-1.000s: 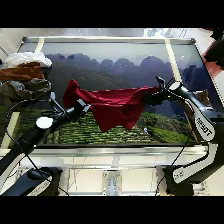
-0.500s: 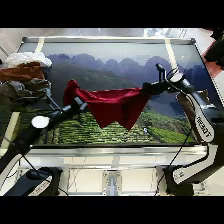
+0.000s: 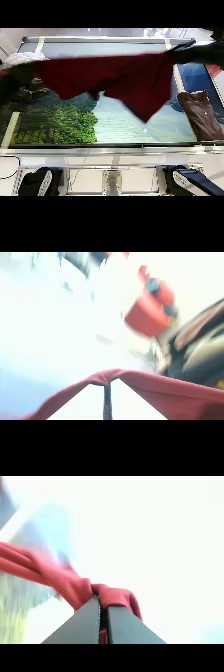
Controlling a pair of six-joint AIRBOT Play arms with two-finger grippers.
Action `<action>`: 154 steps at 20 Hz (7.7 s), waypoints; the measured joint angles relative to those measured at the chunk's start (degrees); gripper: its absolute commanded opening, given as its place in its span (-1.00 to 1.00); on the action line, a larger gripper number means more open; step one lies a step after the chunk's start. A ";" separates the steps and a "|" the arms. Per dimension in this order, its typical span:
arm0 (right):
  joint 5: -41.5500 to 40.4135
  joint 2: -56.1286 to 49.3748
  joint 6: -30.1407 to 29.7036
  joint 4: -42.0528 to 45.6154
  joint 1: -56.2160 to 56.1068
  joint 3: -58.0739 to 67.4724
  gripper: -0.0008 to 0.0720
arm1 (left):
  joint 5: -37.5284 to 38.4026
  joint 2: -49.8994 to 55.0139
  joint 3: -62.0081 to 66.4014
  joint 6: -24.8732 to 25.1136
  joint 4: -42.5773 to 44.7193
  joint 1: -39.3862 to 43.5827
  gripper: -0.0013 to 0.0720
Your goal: Fold the shirts.
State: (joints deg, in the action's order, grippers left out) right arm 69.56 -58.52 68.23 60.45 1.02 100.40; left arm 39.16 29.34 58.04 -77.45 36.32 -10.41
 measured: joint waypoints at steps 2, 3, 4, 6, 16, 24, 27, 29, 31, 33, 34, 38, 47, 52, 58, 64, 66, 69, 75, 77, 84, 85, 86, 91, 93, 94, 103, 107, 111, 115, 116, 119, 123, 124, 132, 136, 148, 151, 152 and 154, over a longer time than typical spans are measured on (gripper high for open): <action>-0.20 4.37 0.35 0.87 0.00 5.92 -0.96 | 2.43 -1.25 7.43 1.03 0.94 -2.34 -0.94; -0.11 5.64 0.59 1.14 0.00 8.66 -0.96 | 3.10 -1.57 10.45 1.44 1.60 -2.97 -0.94; 0.13 6.34 0.81 1.18 0.00 10.60 -0.96 | 3.74 -1.81 13.03 1.77 2.73 -3.45 -0.94; 1.92 5.95 1.31 1.16 0.02 12.85 -0.96 | 5.11 -1.62 16.61 1.49 6.88 -4.09 -0.94; 4.15 -28.52 1.95 -3.34 -1.11 14.40 -0.53 | 9.86 31.01 20.11 -0.57 22.40 -0.72 -0.89; -12.83 -50.93 1.49 -5.53 -4.50 16.02 0.24 | -8.83 51.49 20.61 -1.60 15.63 -0.04 0.47; -8.50 -48.09 1.40 0.66 -1.70 17.29 0.24 | -7.10 47.28 20.72 -1.62 15.69 -5.18 0.42; -3.45 -44.54 1.46 5.22 1.77 16.50 0.23 | 0.81 42.80 19.52 -1.60 18.10 -9.92 0.36; 2.64 -40.54 1.46 6.84 5.75 14.23 0.24 | 9.14 37.92 15.47 -1.60 21.40 -14.36 0.36; 8.02 -37.00 1.44 6.54 9.90 10.56 0.23 | 16.74 33.24 8.55 -1.40 23.10 -17.55 0.33; 9.92 -35.60 1.25 5.55 11.56 8.63 0.23 | 19.52 31.26 4.63 -1.38 24.04 -18.67 0.31; 16.68 -32.33 0.02 0.79 15.39 2.05 0.23 | 26.27 25.77 -11.74 -1.14 23.30 -20.70 0.31; 20.85 -31.19 -1.57 -4.02 16.83 -1.75 0.23 | 28.46 23.67 -35.45 2.95 17.84 -21.40 0.31; 21.24 -31.15 -1.81 -8.35 16.87 -1.86 0.23 | 24.28 26.67 -37.81 5.77 11.91 -21.40 -0.22; 21.92 -31.15 -1.86 -11.37 16.90 -1.86 0.23 | 20.35 31.43 -38.34 9.42 7.65 -20.37 -0.52; 23.02 -30.84 -1.84 -8.57 17.09 -4.50 -0.09 | 15.65 33.05 -38.32 10.23 4.83 -13.55 -0.93; 22.86 -29.66 -1.86 -6.93 17.62 -10.84 -0.03 | 14.78 33.16 -38.29 10.29 4.24 -12.57 -0.93; 17.81 -26.56 -3.28 -7.19 18.49 -25.62 -0.03 | 14.23 33.22 -38.27 10.38 3.87 -11.85 -0.93; 9.31 -21.27 -6.95 -10.19 24.00 -47.28 0.12 | 13.88 33.24 -38.27 10.40 3.72 -11.52 -0.93; 7.26 -19.56 -7.39 -11.87 26.73 -52.00 0.38 | 13.86 33.24 -38.27 10.40 3.72 -11.52 -0.93; -5.53 -17.25 -7.89 -22.86 27.17 -62.51 0.39 | 13.90 33.24 -38.27 10.40 3.67 -11.47 -0.93; -7.74 -17.16 -7.87 -24.11 25.88 -63.01 0.28 | 13.90 33.24 -38.27 10.43 3.67 -11.47 -0.93; -9.94 -17.16 -7.82 -24.87 24.57 -63.34 0.20 | 13.90 33.24 -38.27 10.43 3.67 -11.47 -0.93; -17.31 -17.03 -4.50 -25.38 19.82 -64.06 0.20 | 13.94 33.24 -38.27 10.43 3.67 -11.47 -0.93; -18.34 -17.03 -2.99 -25.27 19.21 -64.17 0.18 | 13.97 33.24 -38.27 10.43 3.67 -11.47 -0.93; -18.40 -17.05 -2.34 -25.35 19.02 -64.24 0.18 | 13.94 33.24 -38.27 10.43 3.67 -11.47 -0.93; -22.97 -20.24 1.22 -27.30 13.18 -63.87 -0.94 | 13.99 33.27 -38.27 10.43 3.67 -11.47 -0.93; -24.33 -20.22 1.18 -29.42 11.76 -59.19 -0.95 | 14.21 32.63 -37.33 10.43 3.87 -11.47 -0.93; -20.26 -16.63 -1.11 -27.36 11.39 -49.64 -0.95 | 18.14 27.17 -30.40 11.13 3.85 -11.47 -0.93; -11.19 -4.76 -1.66 -17.99 11.32 -36.98 -0.95 | 22.93 15.23 -15.89 11.54 4.11 -12.09 -0.93; -9.62 -1.25 -1.29 -15.89 11.32 -34.05 -0.95 | 23.08 12.07 -11.67 11.52 4.09 -12.90 -0.93; -6.49 10.86 0.42 -9.40 11.32 -23.69 -0.96 | 22.75 3.41 1.81 10.10 4.72 -17.99 -0.93; -6.10 20.52 1.42 -5.22 11.32 -10.64 -0.96 | 22.05 -0.96 18.05 8.66 5.86 -24.85 -0.93; -6.05 21.20 1.51 -4.66 11.32 -8.24 -0.96 | 21.99 -0.76 21.51 8.44 6.05 -25.83 -0.94; -3.98 7.54 1.86 -1.92 11.19 -2.08 -0.95 | 29.55 13.49 30.56 7.52 1.75 -25.73 -0.94; -1.88 -8.66 1.90 -2.69 9.42 -1.73 -0.95 | 31.21 27.39 29.62 7.63 8.96 -13.99 -0.94; -24.68 -46.12 2.84 -3.43 -0.24 -1.29 -0.95 | 1.92 67.04 28.85 -3.17 36.37 7.19 -0.93; -23.74 -47.34 3.26 -2.60 -0.28 1.20 -0.96 | -0.37 67.17 28.85 -3.63 37.88 7.08 -0.93; -21.55 -47.56 3.28 -1.70 -0.28 2.82 -0.95 | -0.39 66.38 28.85 -3.74 38.38 6.91 -0.94; -15.54 -47.32 3.28 0.55 -0.46 5.92 -0.96 | 1.16 64.30 28.87 -4.04 40.76 6.49 -0.93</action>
State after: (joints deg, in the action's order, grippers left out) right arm 54.02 -105.84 71.50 60.99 0.56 106.32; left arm 40.32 93.65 86.91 -81.49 77.08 -3.92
